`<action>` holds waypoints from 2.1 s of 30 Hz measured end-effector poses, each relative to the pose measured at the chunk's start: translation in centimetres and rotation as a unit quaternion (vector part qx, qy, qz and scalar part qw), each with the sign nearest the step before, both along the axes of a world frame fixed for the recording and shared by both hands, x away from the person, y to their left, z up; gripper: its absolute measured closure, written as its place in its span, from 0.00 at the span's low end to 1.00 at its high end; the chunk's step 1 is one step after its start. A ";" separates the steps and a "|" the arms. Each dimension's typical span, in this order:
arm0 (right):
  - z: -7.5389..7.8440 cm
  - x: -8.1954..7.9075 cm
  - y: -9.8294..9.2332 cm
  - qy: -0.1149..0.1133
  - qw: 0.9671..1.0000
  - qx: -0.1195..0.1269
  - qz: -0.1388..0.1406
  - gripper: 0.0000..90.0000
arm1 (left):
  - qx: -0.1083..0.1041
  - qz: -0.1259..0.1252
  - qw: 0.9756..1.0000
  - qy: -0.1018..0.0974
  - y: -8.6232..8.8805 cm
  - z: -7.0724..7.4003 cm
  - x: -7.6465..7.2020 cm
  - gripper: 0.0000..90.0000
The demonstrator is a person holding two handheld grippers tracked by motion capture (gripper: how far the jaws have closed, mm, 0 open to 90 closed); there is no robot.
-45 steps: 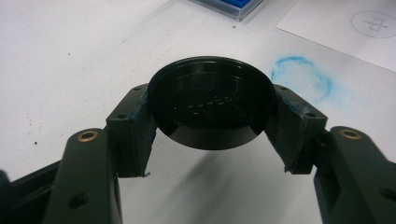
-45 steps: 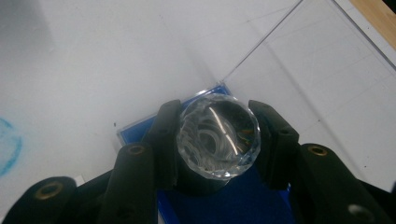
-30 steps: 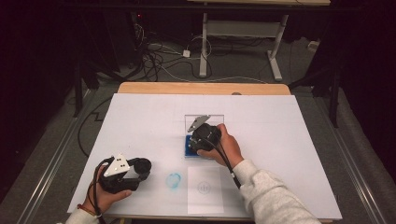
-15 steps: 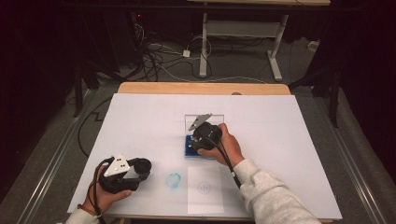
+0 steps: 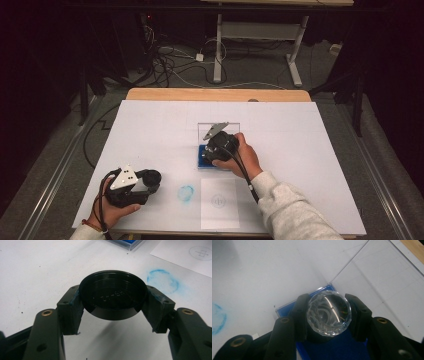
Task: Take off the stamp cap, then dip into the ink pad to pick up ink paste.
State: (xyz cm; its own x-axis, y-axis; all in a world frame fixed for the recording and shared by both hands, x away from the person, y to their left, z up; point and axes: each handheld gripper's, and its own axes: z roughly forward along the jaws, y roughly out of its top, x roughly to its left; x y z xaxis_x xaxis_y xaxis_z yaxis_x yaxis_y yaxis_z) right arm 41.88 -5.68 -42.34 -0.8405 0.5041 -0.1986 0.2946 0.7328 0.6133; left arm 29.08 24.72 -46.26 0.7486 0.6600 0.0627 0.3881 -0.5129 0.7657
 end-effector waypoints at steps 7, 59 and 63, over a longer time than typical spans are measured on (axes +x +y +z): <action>0.6 -0.2 -0.6 0.009 1.000 0.019 0.002 0.64 | 0.000 -0.003 1.000 -0.001 -0.1 0.1 0.1 0.41; 2.0 0.1 -2.3 0.010 1.000 -0.017 0.000 0.64 | 0.011 -0.015 1.000 0.002 -0.5 0.1 0.0 0.41; 1.4 0.3 -2.2 0.018 1.000 -0.020 -0.004 0.64 | 0.011 -0.015 1.000 0.001 -0.5 0.1 0.0 0.41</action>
